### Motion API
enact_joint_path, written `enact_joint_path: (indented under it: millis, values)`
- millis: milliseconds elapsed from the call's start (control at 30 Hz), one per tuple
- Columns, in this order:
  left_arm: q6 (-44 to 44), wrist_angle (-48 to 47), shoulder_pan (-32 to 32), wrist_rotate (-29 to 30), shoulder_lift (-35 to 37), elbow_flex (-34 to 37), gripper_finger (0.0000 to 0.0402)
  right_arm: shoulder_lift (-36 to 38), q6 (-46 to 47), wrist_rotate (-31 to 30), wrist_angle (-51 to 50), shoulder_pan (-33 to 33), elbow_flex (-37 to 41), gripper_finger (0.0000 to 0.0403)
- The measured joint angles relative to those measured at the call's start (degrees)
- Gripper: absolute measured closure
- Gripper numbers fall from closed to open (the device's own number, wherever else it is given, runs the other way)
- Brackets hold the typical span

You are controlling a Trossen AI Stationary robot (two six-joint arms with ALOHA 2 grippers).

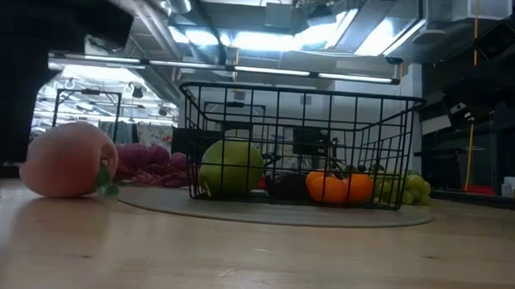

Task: Build produce basket
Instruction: Put the apricot into the wire basket

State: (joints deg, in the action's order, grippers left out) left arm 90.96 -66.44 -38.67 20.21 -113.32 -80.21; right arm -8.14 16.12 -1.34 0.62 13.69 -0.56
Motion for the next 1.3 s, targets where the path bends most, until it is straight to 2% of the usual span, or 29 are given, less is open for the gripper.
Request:
enact_joint_path:
  millis: [167, 467, 600, 700, 967, 1300]
  values:
    - [-3.32, 0.08, -0.75, 8.31, 0.00, -3.20, 0.0400, 0.00, -0.07, 0.00, 0.00, -0.01, 0.00, 0.0272]
    - [-4.56, 0.33, 2.36, 9.38, 0.02, -3.04, 0.0400, 0.00, -0.09, 0.00, 0.00, -0.01, 0.00, 0.0272]
    - [-7.31, 0.66, 4.42, 8.50, 0.02, -2.33, 0.0399, 0.00, -0.11, 0.00, 0.00, 0.00, 0.00, 0.0272]
    - [-8.83, 0.66, 5.70, 5.61, 0.02, -1.65, 0.0399, 0.00, -0.10, 0.02, 0.00, 0.00, 0.00, 0.0272]
    - [-8.63, -2.02, 6.08, 1.49, 0.02, -1.15, 0.0400, 0.00, -0.03, 0.03, 0.00, -0.01, 0.00, 0.0272]
    - [0.93, -13.33, 3.85, -0.44, 0.02, -1.13, 0.0400, 0.00, 0.02, 0.04, 0.00, 0.00, 0.00, 0.0272]
